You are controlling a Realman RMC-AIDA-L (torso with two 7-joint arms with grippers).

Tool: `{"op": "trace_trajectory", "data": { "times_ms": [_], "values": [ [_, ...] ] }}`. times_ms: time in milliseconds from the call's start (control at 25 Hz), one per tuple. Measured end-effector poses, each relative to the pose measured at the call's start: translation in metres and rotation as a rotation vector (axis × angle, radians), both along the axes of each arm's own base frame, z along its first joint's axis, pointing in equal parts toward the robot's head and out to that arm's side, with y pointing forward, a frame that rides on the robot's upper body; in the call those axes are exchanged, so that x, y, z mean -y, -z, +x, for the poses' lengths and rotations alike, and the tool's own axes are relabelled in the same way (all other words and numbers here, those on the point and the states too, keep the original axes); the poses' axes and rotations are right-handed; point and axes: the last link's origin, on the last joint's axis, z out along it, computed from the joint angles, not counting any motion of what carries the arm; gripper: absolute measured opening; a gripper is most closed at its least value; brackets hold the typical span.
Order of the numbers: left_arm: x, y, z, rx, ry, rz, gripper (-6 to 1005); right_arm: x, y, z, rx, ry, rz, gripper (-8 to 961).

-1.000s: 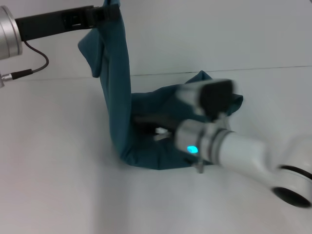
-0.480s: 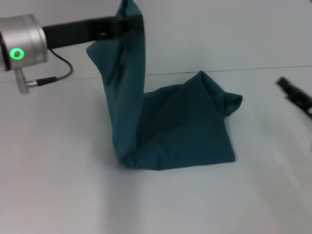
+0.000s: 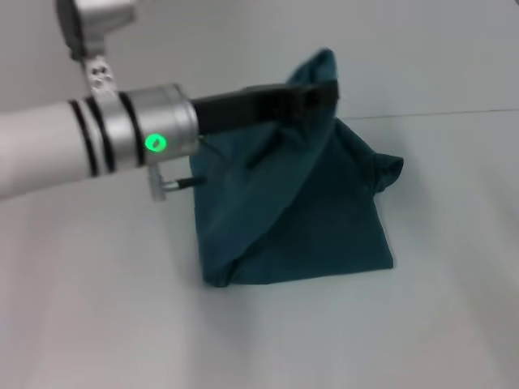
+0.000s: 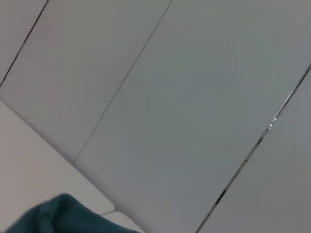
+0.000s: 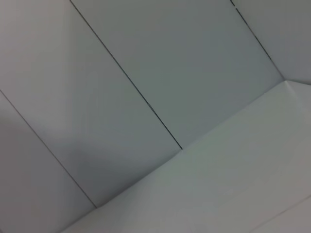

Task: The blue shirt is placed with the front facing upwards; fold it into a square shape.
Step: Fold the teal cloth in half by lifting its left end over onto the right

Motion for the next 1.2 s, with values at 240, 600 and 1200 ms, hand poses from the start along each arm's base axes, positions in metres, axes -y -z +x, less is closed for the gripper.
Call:
{"op": "trace_trajectory", "data": {
  "times_ms": [240, 600, 1200],
  "values": [
    [-0.003, 0.046, 0.000, -0.027, 0.013, 0.011, 23, -0.003, 0.004, -0.001, 0.026, -0.001, -0.031, 88],
    [0.015, 0.083, 0.001, -0.047, 0.116, 0.021, 58, -0.009, 0.001, 0.001, 0.035, 0.019, -0.041, 99],
    [0.017, 0.051, -0.029, -0.017, 0.169, 0.301, 590, -0.019, -0.060, -0.033, 0.269, -0.251, -0.299, 117]
  ]
}}
